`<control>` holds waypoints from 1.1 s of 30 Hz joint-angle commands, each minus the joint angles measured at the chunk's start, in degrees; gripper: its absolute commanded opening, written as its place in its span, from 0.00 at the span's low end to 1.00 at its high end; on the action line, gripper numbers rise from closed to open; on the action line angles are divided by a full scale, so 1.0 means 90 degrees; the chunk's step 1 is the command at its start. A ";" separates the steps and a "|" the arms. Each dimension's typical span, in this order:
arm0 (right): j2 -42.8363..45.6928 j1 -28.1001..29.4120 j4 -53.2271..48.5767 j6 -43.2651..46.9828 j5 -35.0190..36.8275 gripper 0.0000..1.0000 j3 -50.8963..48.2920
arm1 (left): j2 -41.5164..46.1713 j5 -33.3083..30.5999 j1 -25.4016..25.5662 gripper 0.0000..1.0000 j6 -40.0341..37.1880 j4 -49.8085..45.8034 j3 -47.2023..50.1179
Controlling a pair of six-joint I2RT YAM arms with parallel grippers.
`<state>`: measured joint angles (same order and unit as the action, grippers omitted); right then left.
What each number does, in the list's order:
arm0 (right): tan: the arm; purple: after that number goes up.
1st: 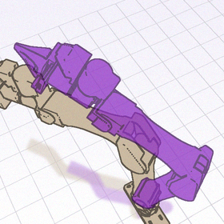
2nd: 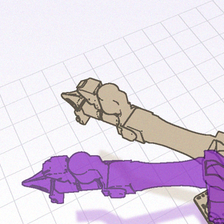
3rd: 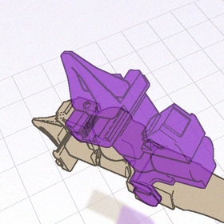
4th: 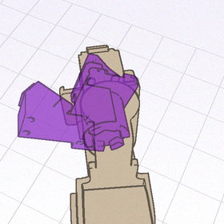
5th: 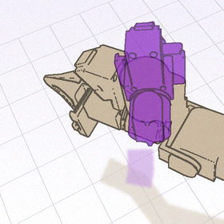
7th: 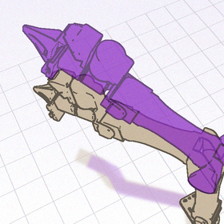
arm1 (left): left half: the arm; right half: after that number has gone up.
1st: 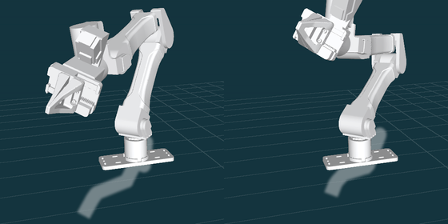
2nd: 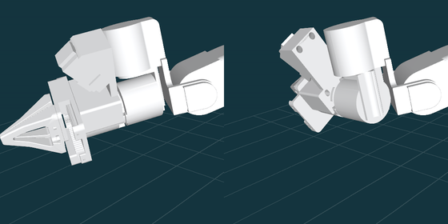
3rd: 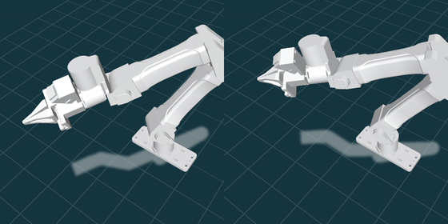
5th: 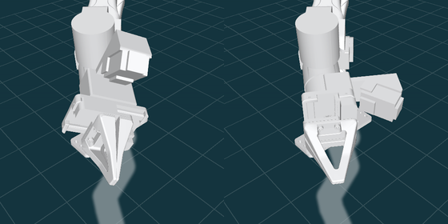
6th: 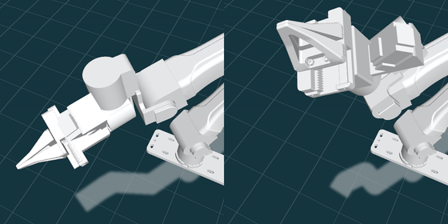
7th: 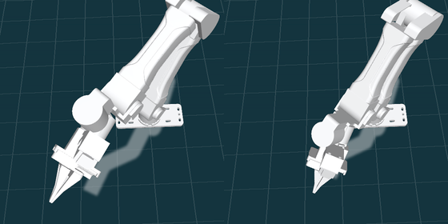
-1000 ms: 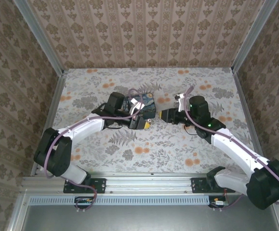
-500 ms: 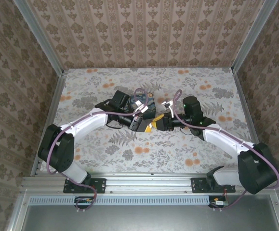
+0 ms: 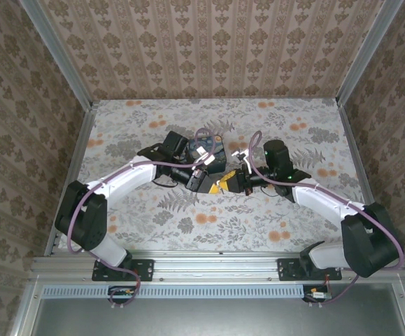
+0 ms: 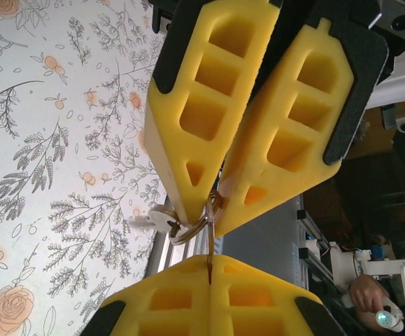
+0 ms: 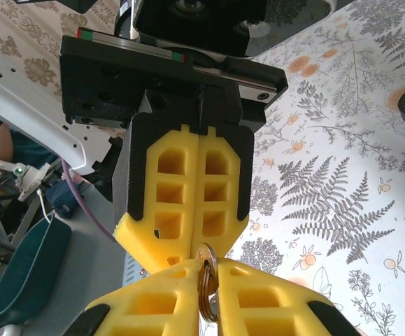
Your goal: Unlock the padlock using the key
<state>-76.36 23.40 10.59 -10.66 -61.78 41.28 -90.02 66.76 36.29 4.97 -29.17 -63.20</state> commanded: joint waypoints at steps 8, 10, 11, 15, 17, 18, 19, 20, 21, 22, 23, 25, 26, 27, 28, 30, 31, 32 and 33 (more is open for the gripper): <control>0.0011 0.0020 0.0610 -0.0489 -0.0358 0.00 -0.0034 | 0.0140 0.0085 -0.0213 0.11 -0.0061 0.0059 -0.0075; 0.0031 0.0008 0.0921 -0.0878 -0.0031 0.00 -0.0182 | 0.0218 0.0011 -0.0398 0.22 0.0333 0.0473 0.0085; 0.0023 0.0008 0.1071 -0.1120 0.0195 0.00 -0.0254 | 0.0276 0.0015 -0.0499 0.23 0.0644 0.0854 0.0218; -0.0176 0.0008 0.2321 -0.2688 0.1084 0.00 -0.0571 | 0.0426 0.0019 -0.0645 0.33 0.1757 0.2356 0.0762; -0.0246 0.0017 0.2774 -0.3440 0.1507 0.00 -0.0659 | 0.0443 -0.0036 -0.0641 0.38 0.2035 0.2771 0.0913; -0.0256 0.0025 0.2875 -0.3679 0.1712 0.00 -0.0686 | 0.0464 -0.0101 -0.0644 0.39 0.2130 0.2907 0.0969; -0.0243 0.0030 0.2912 -0.3906 0.1938 0.00 -0.0697 | 0.0486 -0.0213 -0.0634 0.42 0.2253 0.3056 0.1050; -0.0237 0.0037 0.2925 -0.4095 0.2101 0.00 -0.0691 | 0.0515 -0.0279 -0.0633 0.43 0.2417 0.3258 0.1144; -0.0229 0.0052 0.2915 -0.4263 0.2237 0.00 -0.0681 | 0.0539 -0.0341 -0.0620 0.43 0.2555 0.3450 0.1236; -0.0227 0.0060 0.2893 -0.4414 0.2330 0.00 -0.0659 | 0.0589 -0.0446 -0.0610 0.43 0.2731 0.3681 0.1347; -0.0217 0.0058 0.2872 -0.4532 0.2393 0.00 -0.0638 | 0.0632 -0.0513 -0.0605 0.43 0.2852 0.3866 0.1445; -0.0164 0.0072 0.2818 -0.4696 0.2531 0.00 -0.0595 | 0.0719 -0.0717 -0.0616 0.43 0.3076 0.4238 0.1651; -0.0154 0.0081 0.2805 -0.4723 0.2547 0.00 -0.0573 | 0.0743 -0.0819 -0.0623 0.44 0.3105 0.4271 0.1698; -0.0149 0.0102 0.2749 -0.4743 0.2542 0.00 -0.0531 | 0.0755 -0.0914 -0.0639 0.43 0.3131 0.4297 0.1728; -0.0160 0.0125 0.2671 -0.4739 0.2547 0.00 -0.0484 | 0.0756 -0.0962 -0.0652 0.44 0.3219 0.4438 0.1775; -0.0168 0.0172 0.2616 -0.4743 0.2597 0.00 -0.0457 | 0.0754 -0.0999 -0.0697 0.43 0.3486 0.4860 0.1908; -0.0180 0.0191 0.2593 -0.4770 0.2640 0.00 -0.0451 | 0.0754 -0.1016 -0.0717 0.44 0.3653 0.5104 0.1976; -0.0201 0.0210 0.2615 -0.4803 0.2671 0.00 -0.0455 | 0.0749 -0.1030 -0.0731 0.43 0.3761 0.5285 0.2020; -0.0225 0.0236 0.2648 -0.4840 0.2695 0.00 -0.0460 | 0.0740 -0.1031 -0.0733 0.43 0.3869 0.5451 0.2049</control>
<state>-78.28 24.91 33.19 -51.88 -39.66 35.51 -84.55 58.63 30.26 35.05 11.90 -46.04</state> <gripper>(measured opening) 0.040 0.430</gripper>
